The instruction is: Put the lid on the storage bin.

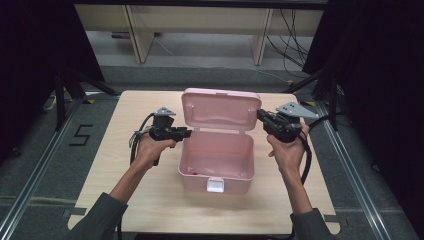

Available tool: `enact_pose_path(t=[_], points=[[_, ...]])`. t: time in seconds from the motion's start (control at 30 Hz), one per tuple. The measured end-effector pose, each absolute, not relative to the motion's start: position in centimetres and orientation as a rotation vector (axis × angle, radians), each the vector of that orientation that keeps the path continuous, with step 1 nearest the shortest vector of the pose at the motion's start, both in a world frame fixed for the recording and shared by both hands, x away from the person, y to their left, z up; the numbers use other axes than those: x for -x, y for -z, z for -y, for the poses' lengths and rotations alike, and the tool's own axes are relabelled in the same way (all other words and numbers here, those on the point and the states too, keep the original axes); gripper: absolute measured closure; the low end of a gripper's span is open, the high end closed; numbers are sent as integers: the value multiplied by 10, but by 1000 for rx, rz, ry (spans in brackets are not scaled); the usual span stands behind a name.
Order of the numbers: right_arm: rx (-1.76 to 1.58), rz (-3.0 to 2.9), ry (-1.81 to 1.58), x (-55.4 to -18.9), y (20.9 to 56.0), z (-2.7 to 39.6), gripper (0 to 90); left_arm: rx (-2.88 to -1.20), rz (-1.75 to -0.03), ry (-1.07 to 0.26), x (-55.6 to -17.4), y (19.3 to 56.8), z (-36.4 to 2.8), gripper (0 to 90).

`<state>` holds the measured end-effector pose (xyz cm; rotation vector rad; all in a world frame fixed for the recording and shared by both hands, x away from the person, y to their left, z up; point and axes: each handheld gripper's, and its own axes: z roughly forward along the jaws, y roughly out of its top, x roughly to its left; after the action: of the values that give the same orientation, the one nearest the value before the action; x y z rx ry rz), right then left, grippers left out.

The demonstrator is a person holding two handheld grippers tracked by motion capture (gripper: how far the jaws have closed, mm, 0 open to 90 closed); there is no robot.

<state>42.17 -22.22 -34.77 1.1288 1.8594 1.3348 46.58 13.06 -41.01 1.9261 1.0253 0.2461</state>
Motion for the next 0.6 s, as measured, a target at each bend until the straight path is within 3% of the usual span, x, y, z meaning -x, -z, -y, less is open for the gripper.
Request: enact_pose_path(t=[0.6], points=[[-1091, -1848, -1348, -399, 353, 222, 868, -1906, -953, -222, -436, 398, -154, 660]])
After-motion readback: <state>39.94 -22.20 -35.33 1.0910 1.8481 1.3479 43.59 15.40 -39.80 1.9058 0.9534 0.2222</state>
